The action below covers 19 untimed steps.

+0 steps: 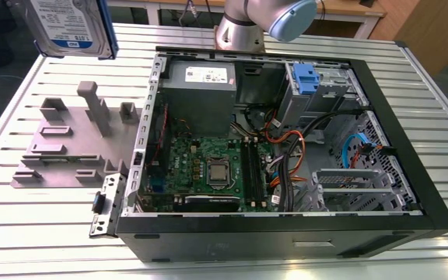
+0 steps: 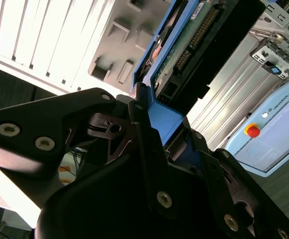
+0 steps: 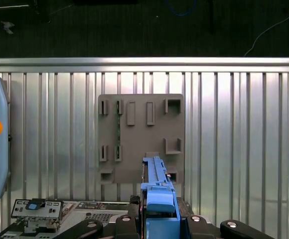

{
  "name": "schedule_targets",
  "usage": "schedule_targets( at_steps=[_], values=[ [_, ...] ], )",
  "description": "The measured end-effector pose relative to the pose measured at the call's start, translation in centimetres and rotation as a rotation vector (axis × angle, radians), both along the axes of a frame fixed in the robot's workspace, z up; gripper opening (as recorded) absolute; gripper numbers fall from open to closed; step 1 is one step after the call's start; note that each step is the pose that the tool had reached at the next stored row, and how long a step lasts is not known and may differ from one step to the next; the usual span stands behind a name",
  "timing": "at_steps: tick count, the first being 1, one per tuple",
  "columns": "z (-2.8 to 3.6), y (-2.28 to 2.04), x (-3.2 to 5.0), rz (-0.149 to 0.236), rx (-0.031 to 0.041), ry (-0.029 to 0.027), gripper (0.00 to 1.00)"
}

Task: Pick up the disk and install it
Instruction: 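Pick up the disk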

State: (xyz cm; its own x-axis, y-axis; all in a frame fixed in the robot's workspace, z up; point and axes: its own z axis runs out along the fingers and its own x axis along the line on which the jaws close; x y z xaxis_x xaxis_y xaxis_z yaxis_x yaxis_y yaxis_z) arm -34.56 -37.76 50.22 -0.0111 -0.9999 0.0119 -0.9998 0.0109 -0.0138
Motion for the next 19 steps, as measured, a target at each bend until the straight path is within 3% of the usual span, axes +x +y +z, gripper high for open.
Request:
schedule_targets(
  at_steps=[19],
  values=[
    [0.00,-0.01,0.88,0.000,0.0000,0.0000,0.36]
  ],
)
